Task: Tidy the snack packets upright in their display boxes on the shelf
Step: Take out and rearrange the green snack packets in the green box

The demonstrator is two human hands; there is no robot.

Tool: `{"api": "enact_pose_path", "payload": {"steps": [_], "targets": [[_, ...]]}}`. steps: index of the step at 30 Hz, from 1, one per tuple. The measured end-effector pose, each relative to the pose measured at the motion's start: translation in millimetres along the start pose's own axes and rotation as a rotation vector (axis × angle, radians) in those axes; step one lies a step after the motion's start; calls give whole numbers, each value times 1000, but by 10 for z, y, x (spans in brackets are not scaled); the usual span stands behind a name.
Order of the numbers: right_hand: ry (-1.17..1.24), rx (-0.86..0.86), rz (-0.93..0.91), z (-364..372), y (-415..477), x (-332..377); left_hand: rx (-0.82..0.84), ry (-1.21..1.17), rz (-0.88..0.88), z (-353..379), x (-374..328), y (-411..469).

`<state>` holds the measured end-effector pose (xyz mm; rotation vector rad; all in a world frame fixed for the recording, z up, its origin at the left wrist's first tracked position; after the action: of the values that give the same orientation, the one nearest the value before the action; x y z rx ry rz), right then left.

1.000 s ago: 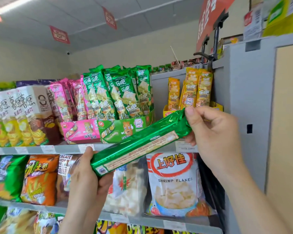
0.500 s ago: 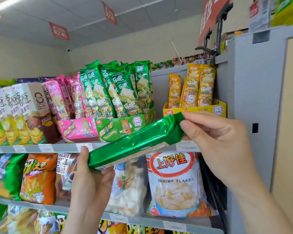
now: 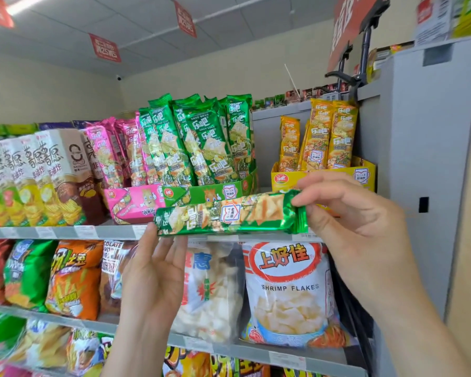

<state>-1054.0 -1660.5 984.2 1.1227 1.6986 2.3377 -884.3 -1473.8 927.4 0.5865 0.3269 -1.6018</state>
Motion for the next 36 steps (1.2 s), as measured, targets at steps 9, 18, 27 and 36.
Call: {"api": "enact_pose_path", "payload": {"steps": [9,18,27,36], "targets": [[80,321,540,61,-305,-323,54,196,234,235,-321,83],[-44,430,349,388,-172,-221,458,415,545,1090,-388,-448],[-139,46,-88,244,657,160,786,993,1090,2090,-868,-315],[-237,-159,-116,500,1403,7,735,1468,1221,1905,-632,37]]}}
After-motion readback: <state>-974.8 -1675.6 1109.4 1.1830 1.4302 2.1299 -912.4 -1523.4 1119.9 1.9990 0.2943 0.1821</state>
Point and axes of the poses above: each hand's wrist, its own y-axis towards the middle knuckle, its own z-axis out of the palm, x = y × z, the point moved 4 cm from there along y, towards the middle knuckle, and after that the axes turned 5 degrees about -x, right-handed, at the moved point
